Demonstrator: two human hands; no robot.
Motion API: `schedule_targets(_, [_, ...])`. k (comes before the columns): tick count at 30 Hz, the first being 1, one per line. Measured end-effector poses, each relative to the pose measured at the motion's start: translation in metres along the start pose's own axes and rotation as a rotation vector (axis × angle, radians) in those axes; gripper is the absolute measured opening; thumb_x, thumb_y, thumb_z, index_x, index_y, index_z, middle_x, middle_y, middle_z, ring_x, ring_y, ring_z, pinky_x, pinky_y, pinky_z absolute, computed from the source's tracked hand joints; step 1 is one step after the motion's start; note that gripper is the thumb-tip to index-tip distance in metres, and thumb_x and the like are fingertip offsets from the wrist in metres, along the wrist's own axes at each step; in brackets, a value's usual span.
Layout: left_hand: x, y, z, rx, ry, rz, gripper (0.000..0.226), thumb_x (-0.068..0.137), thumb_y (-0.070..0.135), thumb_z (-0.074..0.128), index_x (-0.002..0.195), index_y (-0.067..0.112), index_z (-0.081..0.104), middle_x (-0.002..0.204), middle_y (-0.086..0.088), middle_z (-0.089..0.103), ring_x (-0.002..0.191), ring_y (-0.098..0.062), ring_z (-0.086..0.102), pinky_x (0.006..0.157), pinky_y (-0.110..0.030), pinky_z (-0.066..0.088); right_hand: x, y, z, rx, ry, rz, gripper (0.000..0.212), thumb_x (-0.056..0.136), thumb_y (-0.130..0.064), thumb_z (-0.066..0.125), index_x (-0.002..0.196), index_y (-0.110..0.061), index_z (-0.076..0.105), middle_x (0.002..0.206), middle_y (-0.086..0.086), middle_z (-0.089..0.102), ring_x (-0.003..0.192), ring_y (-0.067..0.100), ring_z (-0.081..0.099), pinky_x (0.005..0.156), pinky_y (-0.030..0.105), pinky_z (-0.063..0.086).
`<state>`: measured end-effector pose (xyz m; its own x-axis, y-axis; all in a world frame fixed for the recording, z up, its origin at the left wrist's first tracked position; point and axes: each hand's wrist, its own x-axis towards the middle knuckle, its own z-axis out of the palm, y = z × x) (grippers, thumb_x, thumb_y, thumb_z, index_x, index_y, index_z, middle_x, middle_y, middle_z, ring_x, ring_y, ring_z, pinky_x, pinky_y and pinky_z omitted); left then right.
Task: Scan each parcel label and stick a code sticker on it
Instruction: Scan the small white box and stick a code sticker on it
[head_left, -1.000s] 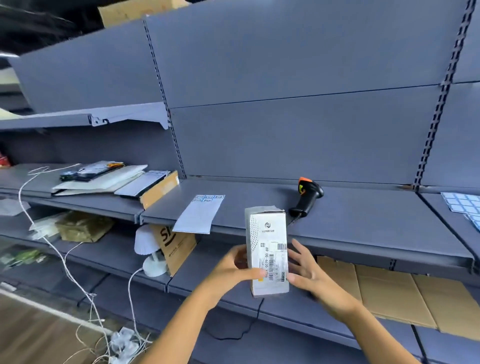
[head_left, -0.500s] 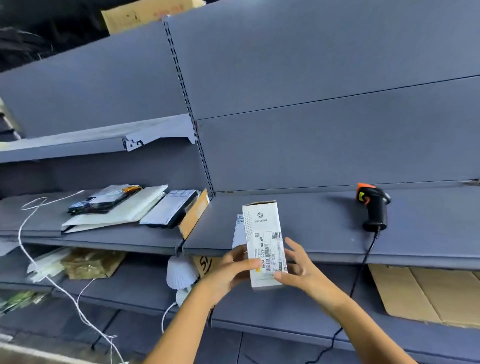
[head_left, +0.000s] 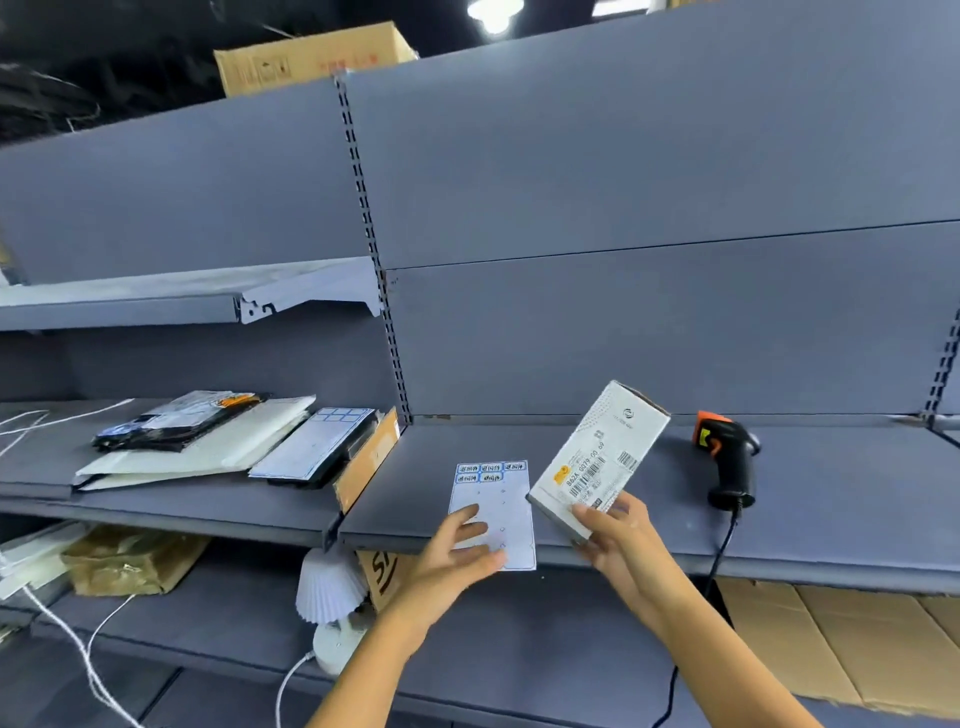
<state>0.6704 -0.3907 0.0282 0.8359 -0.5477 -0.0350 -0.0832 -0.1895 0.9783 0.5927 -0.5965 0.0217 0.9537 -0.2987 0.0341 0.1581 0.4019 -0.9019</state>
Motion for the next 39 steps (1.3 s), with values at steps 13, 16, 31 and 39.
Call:
schedule_targets(13, [0.134,0.016,0.019,0.131,0.044,0.324,0.064,0.062,0.016,0.080,0.112,0.038,0.048,0.117,0.020,0.061,0.112,0.002,0.055,0.093,-0.026,0.049,0.092,0.026,0.035,0.186,0.220,0.042,0.077,0.068,-0.023,0.083,0.130,-0.006,0.040,0.116,0.012,0.068,0.103,0.026,0.067,0.096,0.041,0.049])
schedule_targets(16, [0.179,0.019,-0.014,0.116,-0.030,0.303,0.067,0.060,0.012,0.081,0.114,0.039,0.051,0.116,0.024,0.061,0.113,0.005,0.055,0.092,-0.028,0.052,0.120,0.029,0.038,0.108,0.222,0.073,0.091,0.060,-0.039,0.087,0.133,-0.012,0.040,0.124,0.009,0.063,0.111,0.025,0.063,0.097,0.046,0.048])
schedule_targets(31, [0.284,0.007,-0.025,0.222,-0.328,0.313,0.074,0.065,0.003,0.081,0.118,0.039,0.045,0.122,0.019,0.058,0.118,0.006,0.048,0.085,-0.002,0.041,0.156,-0.011,-0.023,-0.125,0.636,-0.089,0.021,0.095,-0.030,0.051,0.109,-0.017,0.060,0.110,0.003,0.065,0.107,0.023,0.059,0.095,0.037,0.045])
schedule_targets(39, [0.309,0.008,0.009,0.168,-0.299,0.318,0.078,0.060,0.002,0.083,0.120,0.037,0.048,0.121,0.018,0.061,0.116,0.006,0.052,0.102,-0.025,0.044,0.141,-0.054,-0.109,-1.106,1.191,-0.092,0.030,0.082,-0.036,0.058,0.100,-0.013,0.063,0.100,0.016,0.060,0.095,0.040,0.053,0.074,0.038,0.043])
